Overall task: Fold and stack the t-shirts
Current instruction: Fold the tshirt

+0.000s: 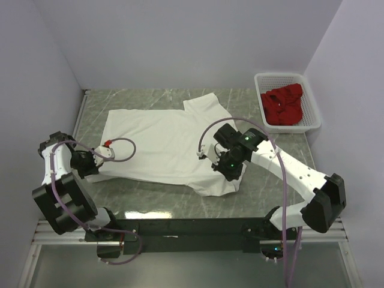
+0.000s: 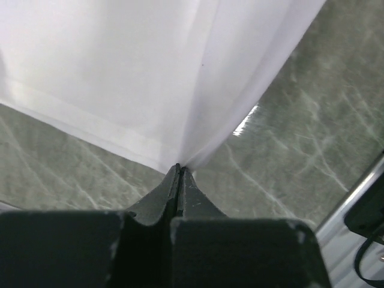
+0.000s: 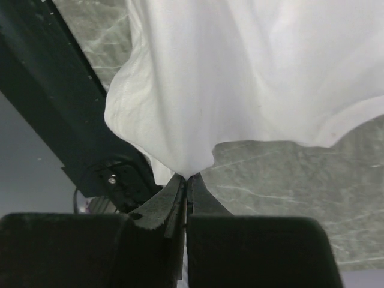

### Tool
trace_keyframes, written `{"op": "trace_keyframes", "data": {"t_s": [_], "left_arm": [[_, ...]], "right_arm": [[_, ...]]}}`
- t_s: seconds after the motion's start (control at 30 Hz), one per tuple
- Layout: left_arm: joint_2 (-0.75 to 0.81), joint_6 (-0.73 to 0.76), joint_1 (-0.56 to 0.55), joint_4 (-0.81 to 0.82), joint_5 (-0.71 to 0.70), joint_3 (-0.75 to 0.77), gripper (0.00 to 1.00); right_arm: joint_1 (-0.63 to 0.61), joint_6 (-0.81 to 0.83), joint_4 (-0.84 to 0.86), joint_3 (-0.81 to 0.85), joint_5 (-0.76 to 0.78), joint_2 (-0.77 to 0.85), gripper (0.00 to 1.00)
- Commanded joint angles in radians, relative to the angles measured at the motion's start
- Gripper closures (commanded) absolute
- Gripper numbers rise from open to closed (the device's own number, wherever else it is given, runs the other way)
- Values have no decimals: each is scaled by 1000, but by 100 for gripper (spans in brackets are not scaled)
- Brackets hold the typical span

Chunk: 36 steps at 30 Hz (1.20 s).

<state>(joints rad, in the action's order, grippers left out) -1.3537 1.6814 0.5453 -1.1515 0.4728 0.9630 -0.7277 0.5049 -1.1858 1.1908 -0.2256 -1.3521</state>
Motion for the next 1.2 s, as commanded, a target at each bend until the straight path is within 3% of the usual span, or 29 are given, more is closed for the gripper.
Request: {"op": "trace_keyframes", "data": {"t_s": [0.0, 0.37, 0.83, 1.17], "left_arm": [[-30, -34, -16, 41, 55, 59, 100], [-119, -169, -97, 185, 55, 94, 100], [-286, -279, -126, 277, 52, 206, 100], [-364, -308, -173, 317, 40, 256, 100]], "right_arm": [[37, 95, -17, 87, 45, -42, 100], [175, 273, -58, 329, 80, -278, 100], [246, 336, -109, 628, 95, -542, 100], [255, 348, -110, 684, 120, -616, 100]]}}
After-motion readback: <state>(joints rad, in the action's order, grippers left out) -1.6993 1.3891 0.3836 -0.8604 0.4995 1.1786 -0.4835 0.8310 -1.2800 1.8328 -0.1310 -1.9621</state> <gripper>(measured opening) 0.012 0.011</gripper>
